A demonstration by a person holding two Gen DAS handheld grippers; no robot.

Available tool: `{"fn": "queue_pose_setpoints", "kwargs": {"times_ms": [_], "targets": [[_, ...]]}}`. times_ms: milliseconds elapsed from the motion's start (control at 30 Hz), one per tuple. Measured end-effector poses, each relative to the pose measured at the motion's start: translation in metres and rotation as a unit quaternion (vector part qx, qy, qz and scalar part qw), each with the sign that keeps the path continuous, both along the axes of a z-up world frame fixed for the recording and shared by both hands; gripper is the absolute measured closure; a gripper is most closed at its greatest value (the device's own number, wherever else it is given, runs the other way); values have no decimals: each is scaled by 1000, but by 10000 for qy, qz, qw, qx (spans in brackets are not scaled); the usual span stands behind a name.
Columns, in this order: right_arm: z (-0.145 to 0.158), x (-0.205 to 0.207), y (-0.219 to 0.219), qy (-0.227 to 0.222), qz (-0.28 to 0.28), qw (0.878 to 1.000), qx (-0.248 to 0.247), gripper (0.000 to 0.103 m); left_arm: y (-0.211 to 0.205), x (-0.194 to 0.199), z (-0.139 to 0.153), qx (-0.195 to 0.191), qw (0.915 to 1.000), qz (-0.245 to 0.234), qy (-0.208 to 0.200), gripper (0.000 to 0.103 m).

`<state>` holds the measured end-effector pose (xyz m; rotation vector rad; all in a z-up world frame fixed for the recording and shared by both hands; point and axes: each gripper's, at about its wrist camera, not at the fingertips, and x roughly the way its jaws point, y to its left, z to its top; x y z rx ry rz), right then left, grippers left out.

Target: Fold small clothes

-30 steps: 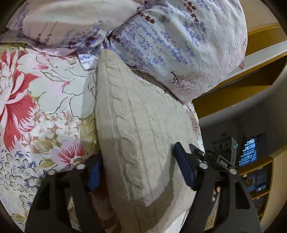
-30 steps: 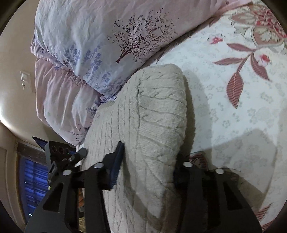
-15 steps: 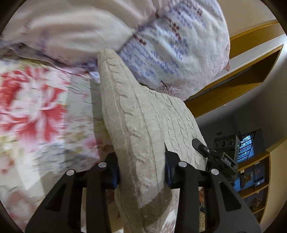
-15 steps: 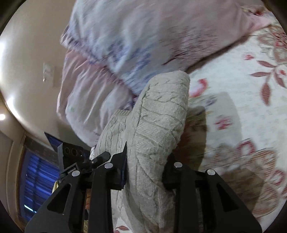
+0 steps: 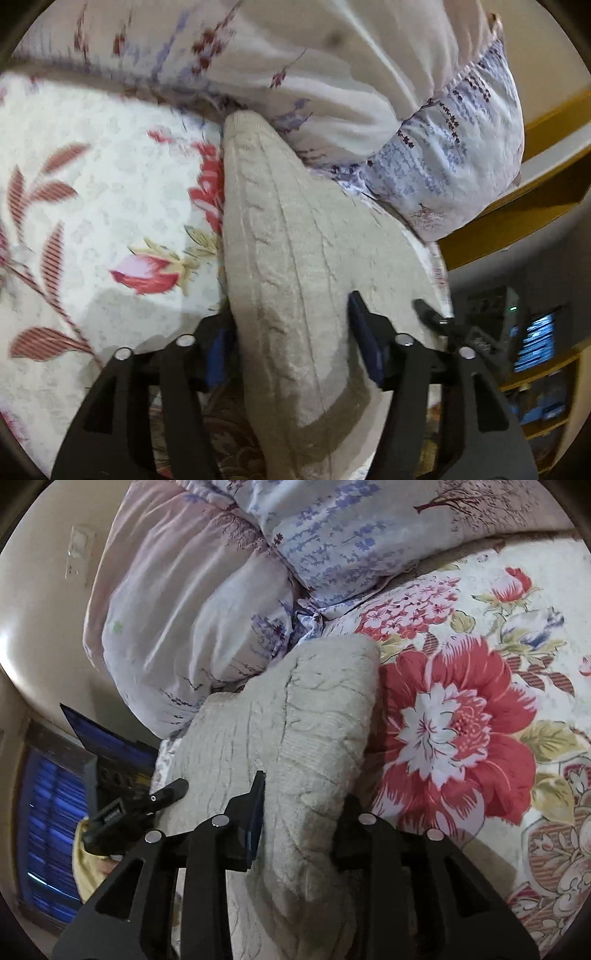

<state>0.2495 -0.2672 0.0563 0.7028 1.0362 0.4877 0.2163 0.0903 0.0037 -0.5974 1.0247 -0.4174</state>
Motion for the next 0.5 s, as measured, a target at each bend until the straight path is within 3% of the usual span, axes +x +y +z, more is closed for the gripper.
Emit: {"fn": "queue_pose_setpoints", "kwargs": {"times_ms": [100,200,233,267,300,400,500], "targets": [[12,-1,-14,-229,-263,9994,-62,63,1,-16,25,820,9939,295,-670,37],[13,7,-17,-241,-421,9988,-78,63,-11,-34,52,1458,9773,406,-1485,34],[12,10,-15,-262,-405,9987,-175,67,-19,-40,59,1633,9715,310,-1690,33],[13,13,-9,-390,-379,9976,-419,89,-27,-45,63,1786,9669,212,-1809,33],[16,13,-6,-566,-383,9955,-654,94,-40,-48,67,1997,9602,50,-1952,33],[24,15,-3,-918,-587,9875,-1139,95,-60,-52,68,2399,9486,-175,-2055,33],[7,27,4,-562,-550,9825,-1687,95,-68,-53,61,2631,9447,-254,-1940,33]]}}
